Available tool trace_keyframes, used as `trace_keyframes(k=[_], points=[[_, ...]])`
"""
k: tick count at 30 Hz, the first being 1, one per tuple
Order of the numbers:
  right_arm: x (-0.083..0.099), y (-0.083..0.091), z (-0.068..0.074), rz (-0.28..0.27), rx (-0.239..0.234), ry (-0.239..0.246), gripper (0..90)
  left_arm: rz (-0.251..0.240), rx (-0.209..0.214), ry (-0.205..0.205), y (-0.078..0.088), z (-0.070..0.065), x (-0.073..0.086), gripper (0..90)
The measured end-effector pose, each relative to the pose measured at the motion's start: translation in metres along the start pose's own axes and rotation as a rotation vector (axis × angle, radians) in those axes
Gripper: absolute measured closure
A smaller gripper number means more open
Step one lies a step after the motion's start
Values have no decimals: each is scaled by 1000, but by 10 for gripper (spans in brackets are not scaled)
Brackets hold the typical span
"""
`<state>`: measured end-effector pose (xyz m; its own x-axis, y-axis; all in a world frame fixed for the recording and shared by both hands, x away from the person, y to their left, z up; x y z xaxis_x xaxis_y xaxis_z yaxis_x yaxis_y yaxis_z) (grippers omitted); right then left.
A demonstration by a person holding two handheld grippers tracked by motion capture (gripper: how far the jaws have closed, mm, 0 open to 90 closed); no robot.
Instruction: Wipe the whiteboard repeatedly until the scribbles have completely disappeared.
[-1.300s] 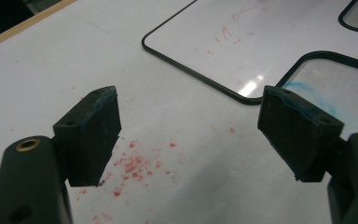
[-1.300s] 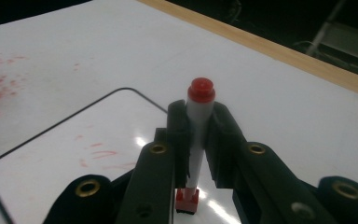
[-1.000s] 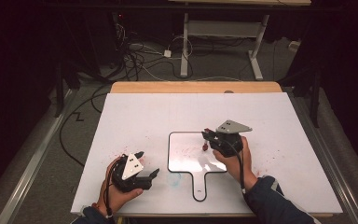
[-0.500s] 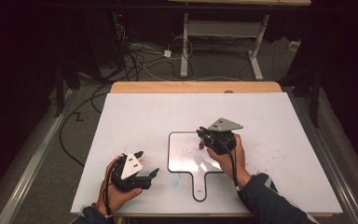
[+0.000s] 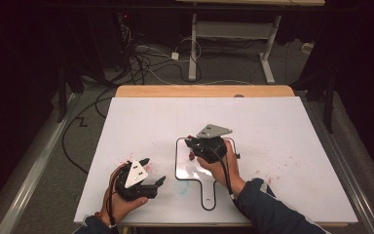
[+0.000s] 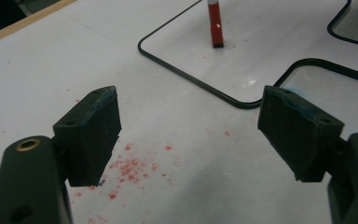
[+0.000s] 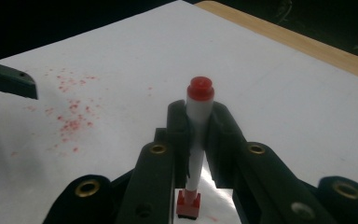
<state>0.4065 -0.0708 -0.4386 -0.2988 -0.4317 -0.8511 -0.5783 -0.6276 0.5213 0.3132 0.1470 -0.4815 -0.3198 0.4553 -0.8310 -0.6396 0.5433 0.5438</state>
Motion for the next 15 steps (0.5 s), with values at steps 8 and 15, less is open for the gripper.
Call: trace_keyframes(k=[8, 15], points=[[-3, -3, 0, 21, 76, 68, 813, -1, 6, 1, 0, 0, 0, 204], [-3, -7, 2, -11, 42, 31, 813, 1, 9, 7, -1, 0, 1, 204]])
Point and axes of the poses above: each handheld gripper's, and its own axes: y roughly backward along the jaws, x roughly out of its underside, z roughly to its left, the point moved 3 cm from there along -y, roughly forward along the jaws, and after that the axes turned 1 degree about y, right-handed, at the moved point
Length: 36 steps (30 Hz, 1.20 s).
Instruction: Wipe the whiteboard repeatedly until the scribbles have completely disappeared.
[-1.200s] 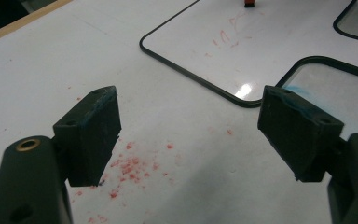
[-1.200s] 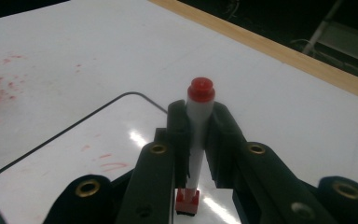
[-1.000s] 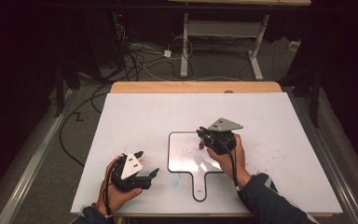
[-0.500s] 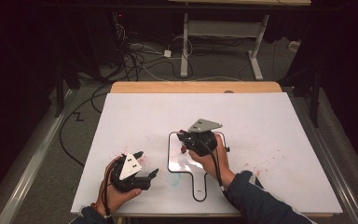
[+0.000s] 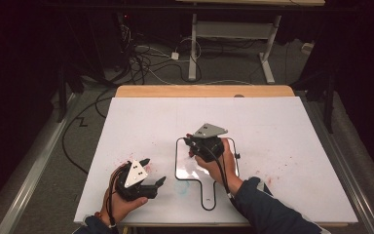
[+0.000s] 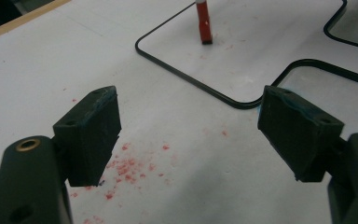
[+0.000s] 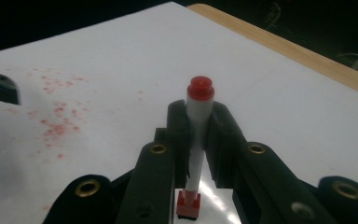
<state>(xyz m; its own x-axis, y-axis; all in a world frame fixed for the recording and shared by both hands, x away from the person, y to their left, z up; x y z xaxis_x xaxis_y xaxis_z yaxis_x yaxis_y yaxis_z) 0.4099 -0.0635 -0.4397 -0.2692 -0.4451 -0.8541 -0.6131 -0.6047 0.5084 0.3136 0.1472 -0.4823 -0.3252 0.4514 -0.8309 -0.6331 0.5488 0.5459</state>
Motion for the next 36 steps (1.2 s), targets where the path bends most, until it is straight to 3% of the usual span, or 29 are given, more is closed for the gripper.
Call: trace_keyframes(k=[6, 9, 14, 18, 21, 23, 26, 29, 31, 33, 36], points=[[-6, -8, 23, -12, -90, 10, 813, -1, 2, -4, 1, 1, 0, 204], [-7, -8, 25, 1, -78, 32, 813, -4, 5, 2, 0, 1, 0, 204], [-3, 1, 3, 46, 32, 37, 813, -3, 9, 1, 0, 0, 0, 204], [2, 10, -20, 63, 78, 8, 813, 0, 10, 2, 0, 0, 0, 204], [5, 13, -21, 51, 53, -9, 813, 2, 12, -4, -1, -2, -1, 204], [5, 12, -13, 27, -14, -16, 813, 5, 11, -6, -1, -2, -1, 204], [4, 11, -1, 18, -78, -13, 813, 3, 10, -4, -1, -2, -1, 204], [4, 11, -3, 27, -56, -1, 813, 1, 11, 0, -1, -1, 0, 204], [4, 11, -12, 33, -6, 11, 813, 3, 13, 2, -1, -1, 0, 204], [5, 12, -23, 44, 38, -7, 813, 3, 13, 2, -1, 0, 0, 204], [7, 15, -30, 53, 23, -45, 813, 2, 13, 7, -1, 0, 1, 204]])
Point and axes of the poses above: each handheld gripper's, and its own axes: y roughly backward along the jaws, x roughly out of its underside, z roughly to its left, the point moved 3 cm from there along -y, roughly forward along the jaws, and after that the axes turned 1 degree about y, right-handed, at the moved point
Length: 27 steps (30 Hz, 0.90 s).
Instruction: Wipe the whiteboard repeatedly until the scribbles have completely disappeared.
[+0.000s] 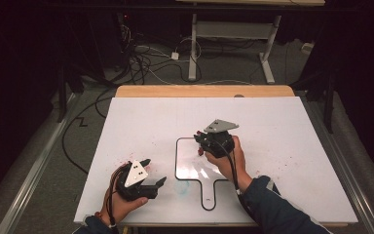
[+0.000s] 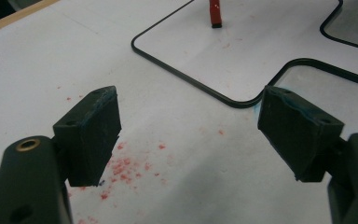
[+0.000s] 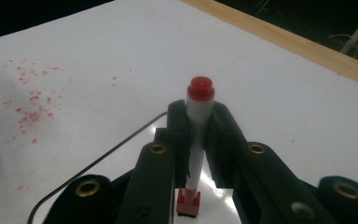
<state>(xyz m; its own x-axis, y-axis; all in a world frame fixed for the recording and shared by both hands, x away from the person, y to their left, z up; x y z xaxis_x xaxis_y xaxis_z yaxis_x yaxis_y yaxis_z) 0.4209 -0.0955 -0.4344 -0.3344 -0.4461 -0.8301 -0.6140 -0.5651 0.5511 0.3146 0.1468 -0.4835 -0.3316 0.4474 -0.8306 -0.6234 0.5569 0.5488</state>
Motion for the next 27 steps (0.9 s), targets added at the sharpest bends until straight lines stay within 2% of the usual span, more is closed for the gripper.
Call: trace_keyframes(k=[1, 4, 7, 11, 19, 25, 27], points=[[0, 1, 2, -4, -13, 14, 812, 1, 0, 0, 0, 0, 0, 204], [2, 2, 17, -17, -93, 14, 813, 2, 0, -1, 0, 0, 0, 204], [2, 2, 28, -27, -140, 38, 813, 0, -1, -3, 0, 0, 0, 204], [3, 3, 27, -32, -132, 45, 812, 0, -2, -8, 0, 0, 0, 204], [5, 5, 9, -22, -3, 98, 813, 4, -2, -13, 0, -1, 1, 204], [8, 8, -4, -20, 26, 80, 813, 4, -3, -6, 3, -1, 2, 204], [9, 9, -7, -24, 23, 65, 812, 6, -3, -8, 3, 0, 2, 204]])
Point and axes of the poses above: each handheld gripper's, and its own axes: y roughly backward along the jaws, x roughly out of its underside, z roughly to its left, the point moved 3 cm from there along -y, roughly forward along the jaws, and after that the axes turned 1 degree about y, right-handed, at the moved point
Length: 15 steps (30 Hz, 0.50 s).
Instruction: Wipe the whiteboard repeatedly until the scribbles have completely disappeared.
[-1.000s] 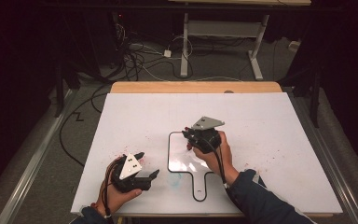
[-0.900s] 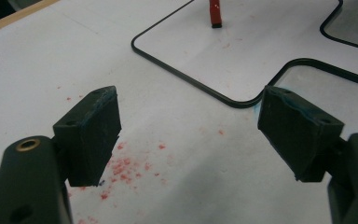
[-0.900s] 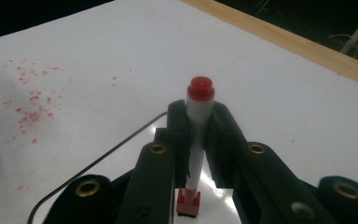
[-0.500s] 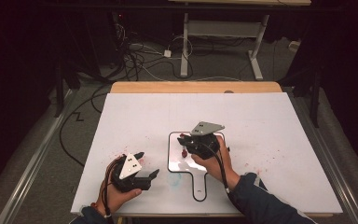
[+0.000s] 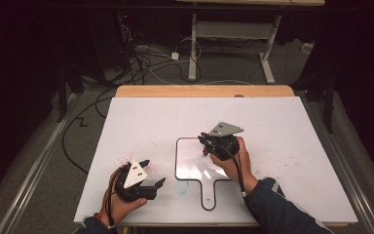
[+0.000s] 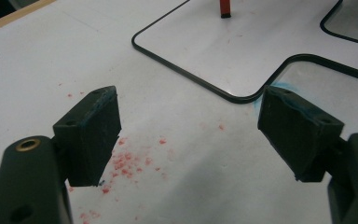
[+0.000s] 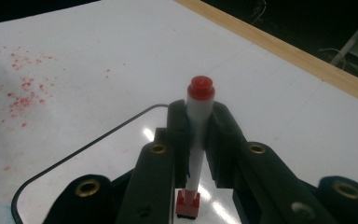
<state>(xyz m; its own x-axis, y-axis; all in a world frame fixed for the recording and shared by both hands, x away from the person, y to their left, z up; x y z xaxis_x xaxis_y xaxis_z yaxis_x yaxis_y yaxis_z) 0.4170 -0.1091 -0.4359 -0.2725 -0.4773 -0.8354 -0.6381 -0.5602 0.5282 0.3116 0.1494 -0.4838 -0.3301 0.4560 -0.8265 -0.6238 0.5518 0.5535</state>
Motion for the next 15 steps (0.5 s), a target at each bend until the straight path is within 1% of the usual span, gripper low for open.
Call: trace_keyframes(k=[1, 3, 4, 6, 8, 9, 11, 13, 15], points=[[0, 0, 0, -4, -7, -8, 812, 0, 1, 1, 0, 0, 0, 204], [0, 0, 2, -15, -47, -33, 813, 1, -1, -1, 0, 0, 0, 204], [1, -1, 5, -25, -76, -43, 813, -2, -1, 2, 0, -1, 0, 204], [0, -2, 12, -33, -108, -41, 812, 1, 1, 1, 0, -1, 0, 204], [-1, -2, 17, -37, -156, -75, 812, 0, 3, 2, 0, -1, 0, 204], [-1, -2, 19, -34, -165, -80, 813, 1, 4, 2, 0, -1, 0, 204], [-1, -1, 23, -32, -172, -68, 812, 0, 5, 2, -1, -1, 0, 204], [-2, -1, 24, -27, -167, -55, 812, 1, 6, 3, -1, -1, 0, 204], [-2, 0, 21, -19, -136, -40, 813, -1, 5, 3, -1, -1, 0, 204]])
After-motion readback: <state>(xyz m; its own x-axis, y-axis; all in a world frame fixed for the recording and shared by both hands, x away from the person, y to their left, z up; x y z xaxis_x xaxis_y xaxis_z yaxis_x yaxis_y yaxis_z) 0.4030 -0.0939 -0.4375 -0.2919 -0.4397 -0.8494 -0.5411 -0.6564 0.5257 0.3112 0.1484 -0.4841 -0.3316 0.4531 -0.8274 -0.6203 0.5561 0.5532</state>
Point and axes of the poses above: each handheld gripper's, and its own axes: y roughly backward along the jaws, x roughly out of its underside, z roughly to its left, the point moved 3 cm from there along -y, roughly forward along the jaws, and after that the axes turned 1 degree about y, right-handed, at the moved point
